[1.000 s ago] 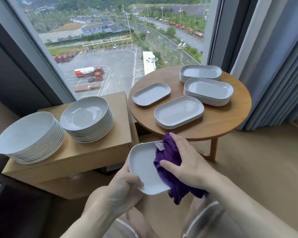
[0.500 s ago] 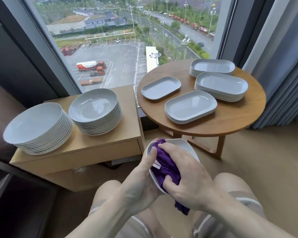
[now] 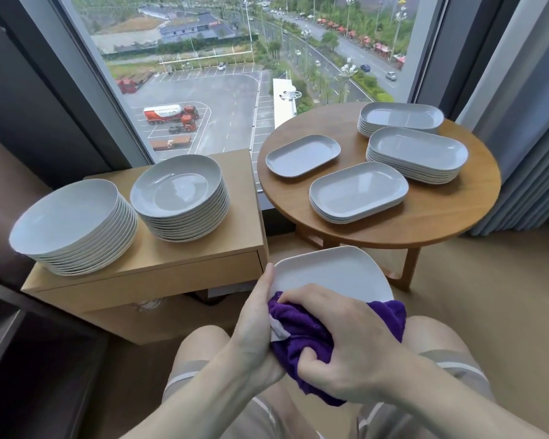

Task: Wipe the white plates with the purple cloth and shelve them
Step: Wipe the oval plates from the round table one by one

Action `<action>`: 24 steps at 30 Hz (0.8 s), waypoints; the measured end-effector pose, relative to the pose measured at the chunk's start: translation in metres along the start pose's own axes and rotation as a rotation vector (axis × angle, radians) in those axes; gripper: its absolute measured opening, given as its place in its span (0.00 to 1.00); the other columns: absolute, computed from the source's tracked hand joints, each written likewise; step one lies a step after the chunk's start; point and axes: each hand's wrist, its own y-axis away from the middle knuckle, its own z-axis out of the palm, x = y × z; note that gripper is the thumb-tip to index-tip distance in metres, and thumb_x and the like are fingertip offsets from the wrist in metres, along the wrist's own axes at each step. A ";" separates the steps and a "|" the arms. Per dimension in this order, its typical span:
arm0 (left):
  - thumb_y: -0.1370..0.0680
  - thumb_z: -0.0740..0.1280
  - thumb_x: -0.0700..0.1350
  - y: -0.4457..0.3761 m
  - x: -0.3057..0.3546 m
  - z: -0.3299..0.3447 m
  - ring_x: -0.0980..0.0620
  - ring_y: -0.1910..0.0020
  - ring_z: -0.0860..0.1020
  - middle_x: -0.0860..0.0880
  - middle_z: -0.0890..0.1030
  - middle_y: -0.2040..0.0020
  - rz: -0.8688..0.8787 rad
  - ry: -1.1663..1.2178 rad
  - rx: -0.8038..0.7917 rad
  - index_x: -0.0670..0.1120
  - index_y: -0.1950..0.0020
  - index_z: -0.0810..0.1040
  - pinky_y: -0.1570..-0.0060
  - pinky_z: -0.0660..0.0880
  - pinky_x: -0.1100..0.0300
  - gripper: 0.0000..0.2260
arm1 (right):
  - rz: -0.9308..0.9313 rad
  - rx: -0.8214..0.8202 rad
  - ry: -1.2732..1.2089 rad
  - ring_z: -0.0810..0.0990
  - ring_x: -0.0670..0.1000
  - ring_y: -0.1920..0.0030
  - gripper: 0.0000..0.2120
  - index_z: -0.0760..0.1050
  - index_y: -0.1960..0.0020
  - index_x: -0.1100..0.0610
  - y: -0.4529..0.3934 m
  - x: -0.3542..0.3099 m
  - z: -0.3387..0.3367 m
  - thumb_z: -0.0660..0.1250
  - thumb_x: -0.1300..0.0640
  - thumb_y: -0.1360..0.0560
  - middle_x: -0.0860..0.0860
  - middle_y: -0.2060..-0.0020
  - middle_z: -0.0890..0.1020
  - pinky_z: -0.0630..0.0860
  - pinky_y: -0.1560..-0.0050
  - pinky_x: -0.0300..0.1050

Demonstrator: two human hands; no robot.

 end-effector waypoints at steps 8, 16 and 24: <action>0.17 0.60 0.64 -0.003 -0.011 0.007 0.42 0.47 0.85 0.38 0.85 0.50 0.001 -0.063 -0.015 0.42 0.44 0.86 0.48 0.82 0.50 0.27 | 0.069 0.120 0.227 0.78 0.46 0.47 0.25 0.69 0.32 0.44 -0.007 0.016 0.003 0.63 0.43 0.28 0.40 0.39 0.74 0.81 0.54 0.49; 0.16 0.55 0.62 -0.006 -0.004 0.003 0.40 0.34 0.80 0.39 0.82 0.34 0.113 -0.200 0.039 0.44 0.28 0.78 0.31 0.74 0.44 0.28 | 0.307 0.139 0.400 0.75 0.49 0.44 0.21 0.67 0.34 0.44 -0.016 0.035 -0.014 0.59 0.41 0.25 0.43 0.43 0.71 0.69 0.54 0.43; 0.16 0.54 0.62 0.000 0.021 0.002 0.42 0.42 0.85 0.42 0.85 0.40 0.242 -0.250 0.043 0.45 0.32 0.79 0.47 0.82 0.48 0.27 | 0.509 0.062 0.448 0.72 0.52 0.53 0.16 0.69 0.40 0.48 -0.019 0.048 -0.035 0.60 0.42 0.23 0.46 0.47 0.70 0.71 0.54 0.48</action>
